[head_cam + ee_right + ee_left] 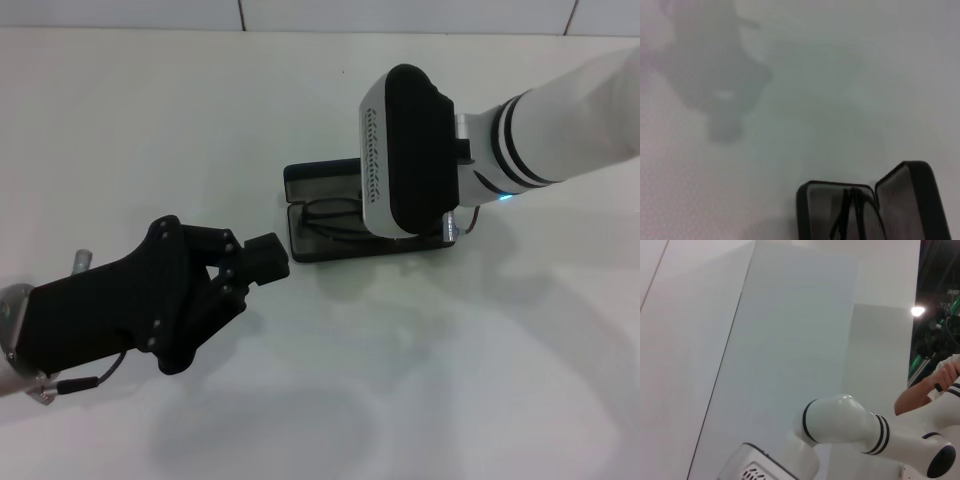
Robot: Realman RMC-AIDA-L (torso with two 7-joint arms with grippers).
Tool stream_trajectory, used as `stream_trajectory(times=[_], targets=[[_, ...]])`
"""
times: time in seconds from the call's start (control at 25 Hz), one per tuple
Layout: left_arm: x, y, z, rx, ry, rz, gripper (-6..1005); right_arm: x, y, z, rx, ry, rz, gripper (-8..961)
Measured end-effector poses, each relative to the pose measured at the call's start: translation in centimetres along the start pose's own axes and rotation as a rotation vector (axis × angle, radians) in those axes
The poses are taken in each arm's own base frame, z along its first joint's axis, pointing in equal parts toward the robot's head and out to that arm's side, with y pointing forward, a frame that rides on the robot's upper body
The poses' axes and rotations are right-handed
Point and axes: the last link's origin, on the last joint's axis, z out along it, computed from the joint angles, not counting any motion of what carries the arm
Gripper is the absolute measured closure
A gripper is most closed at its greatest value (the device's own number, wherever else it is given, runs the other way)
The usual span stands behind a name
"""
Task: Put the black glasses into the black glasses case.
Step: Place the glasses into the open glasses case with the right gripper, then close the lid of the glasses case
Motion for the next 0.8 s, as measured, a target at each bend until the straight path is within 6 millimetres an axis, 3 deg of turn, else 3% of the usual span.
stream_trajectory(times=[0.6, 0.8], targets=[[0.3, 0.0, -0.2, 0.000, 0.001, 0.009, 946, 0.4, 2.4, -2.4, 0.003, -0.062, 0.062, 767], [0.6, -0.3, -0.5, 0.017, 0.010, 0.019, 946, 0.9, 2.7, -4.5, 0.045, -0.154, 0.179, 768]])
